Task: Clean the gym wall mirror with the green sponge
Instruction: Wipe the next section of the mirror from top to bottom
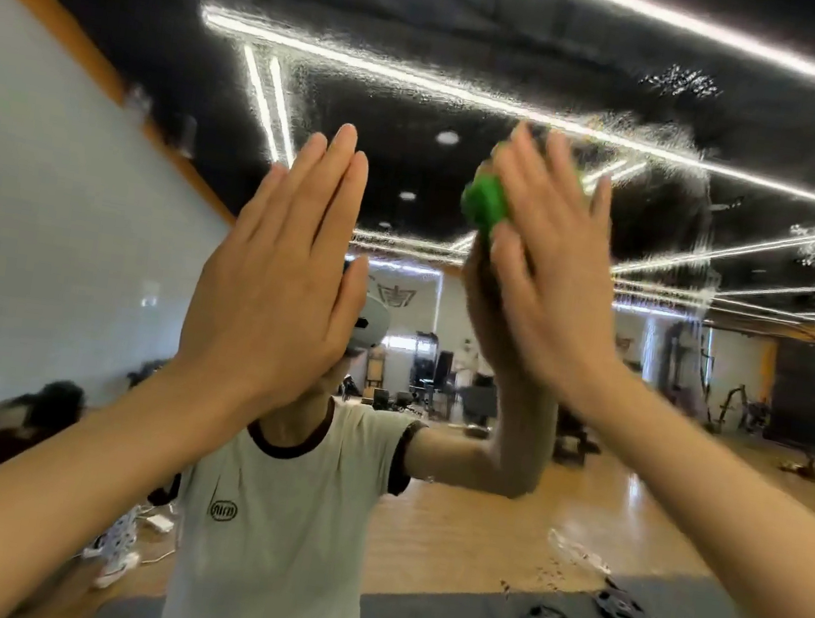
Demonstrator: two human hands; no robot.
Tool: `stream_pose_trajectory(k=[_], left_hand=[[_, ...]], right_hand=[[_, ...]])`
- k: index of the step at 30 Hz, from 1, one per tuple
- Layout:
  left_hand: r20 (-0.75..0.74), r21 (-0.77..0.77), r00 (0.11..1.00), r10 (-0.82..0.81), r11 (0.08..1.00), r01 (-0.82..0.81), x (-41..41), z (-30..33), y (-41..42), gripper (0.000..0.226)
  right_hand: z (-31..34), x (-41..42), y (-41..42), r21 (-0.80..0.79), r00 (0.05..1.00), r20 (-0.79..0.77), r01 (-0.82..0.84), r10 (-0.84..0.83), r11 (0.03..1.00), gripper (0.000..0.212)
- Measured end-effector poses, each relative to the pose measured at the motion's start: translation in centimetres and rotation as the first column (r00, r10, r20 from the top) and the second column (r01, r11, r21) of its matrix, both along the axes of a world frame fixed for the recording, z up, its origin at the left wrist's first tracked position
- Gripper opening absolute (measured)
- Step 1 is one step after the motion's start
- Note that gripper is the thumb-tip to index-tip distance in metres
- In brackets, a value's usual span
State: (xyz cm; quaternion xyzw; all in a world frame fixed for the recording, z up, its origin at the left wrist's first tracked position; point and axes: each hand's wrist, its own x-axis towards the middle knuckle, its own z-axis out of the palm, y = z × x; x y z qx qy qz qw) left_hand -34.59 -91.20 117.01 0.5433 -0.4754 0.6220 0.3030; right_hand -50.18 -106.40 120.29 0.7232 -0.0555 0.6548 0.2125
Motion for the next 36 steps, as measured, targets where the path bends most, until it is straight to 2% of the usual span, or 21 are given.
stream_pose_trajectory(k=[4,5,7,9,12,14,15,17,19,21,22,24,26,28,30,32,34,36], left_hand=[[0.009,0.002,1.000,-0.004,1.000,0.004,0.1,0.0,0.1,0.062],[0.006,0.004,1.000,-0.010,1.000,0.010,0.0,0.0,0.2,0.062],[-0.004,0.011,0.999,-0.035,0.999,0.035,-0.1,0.1,0.2,0.063],[-0.027,0.045,0.995,-0.094,0.994,0.095,-0.1,0.2,0.4,0.065],[0.008,0.101,0.993,-0.114,0.988,0.113,0.9,0.2,2.3,0.069],[0.039,0.079,0.997,-0.067,0.995,0.064,2.6,-0.4,4.4,0.069],[0.027,0.057,0.998,-0.051,0.997,0.049,3.6,-0.9,5.7,0.068],[-0.055,0.006,0.998,-0.036,0.999,0.036,6.3,-1.9,7.4,0.068],[-0.140,0.009,0.989,-0.038,0.999,0.040,8.2,-2.6,8.4,0.071],[-0.113,0.063,0.993,0.017,0.998,-0.010,8.6,-3.0,8.7,0.072],[-0.083,0.079,0.995,0.052,0.996,-0.046,8.5,-3.0,8.8,0.072],[-0.054,0.079,0.997,0.063,0.995,-0.058,7.9,-2.8,9.0,0.070],[-0.050,0.060,0.998,0.050,0.997,-0.047,7.6,-2.7,9.2,0.069],[-0.055,0.054,0.997,0.050,0.997,-0.047,7.5,-2.8,9.3,0.069],[-0.048,0.046,0.997,0.052,0.998,-0.050,7.4,-2.8,9.1,0.069],[-0.049,0.042,0.997,0.063,0.997,-0.061,7.5,-2.9,9.1,0.069],[-0.051,0.046,0.997,0.060,0.997,-0.057,7.5,-3.0,9.2,0.069],[-0.046,0.055,0.997,0.063,0.997,-0.060,7.6,-3.0,9.2,0.068]], right_hand=[[-12.1,-1.1,0.0,-0.352,0.938,-0.300,0.060,-0.173,0.934,0.048],[-12.6,-1.7,-0.4,-0.428,0.915,-0.342,0.051,-0.214,0.902,0.046],[-10.1,-2.0,-0.8,-0.462,0.891,-0.378,0.054,-0.252,0.885,0.048],[-5.2,-0.9,-0.3,-0.332,0.945,-0.269,0.090,-0.186,0.939,0.050],[2.2,1.1,1.2,-0.007,0.996,0.048,0.071,-0.071,0.997,0.052],[2.6,2.9,2.4,0.112,0.984,0.175,0.012,-0.032,0.994,0.053],[0.9,3.6,2.9,0.110,0.986,0.167,0.008,-0.026,0.994,0.054],[-5.2,4.0,3.7,-0.078,0.996,0.012,0.090,-0.090,0.993,0.052],[-11.1,3.3,3.9,-0.311,0.955,-0.193,0.157,-0.224,0.937,0.049],[-11.8,2.0,3.3,-0.501,0.894,-0.303,0.143,-0.329,0.853,0.047],[-10.5,1.6,3.0,-0.533,0.878,-0.327,0.133,-0.348,0.836,0.047],[-5.9,1.9,2.9,-0.437,0.920,-0.265,0.153,-0.290,0.886,0.049],[0.1,2.4,3.1,-0.174,0.979,-0.095,0.162,-0.181,0.971,0.052],[4.4,3.6,3.8,0.059,0.986,0.108,0.118,-0.124,0.991,0.053],[4.2,5.8,5.5,0.162,0.969,0.226,0.063,-0.100,0.985,0.052],[-0.9,7.6,7.0,0.055,0.977,0.176,0.112,-0.120,0.992,0.051],[-8.4,8.2,8.3,-0.183,0.982,-0.039,0.172,-0.182,0.968,0.059],[-13.4,7.3,8.5,-0.387,0.944,-0.233,0.130,-0.234,0.913,0.053]])
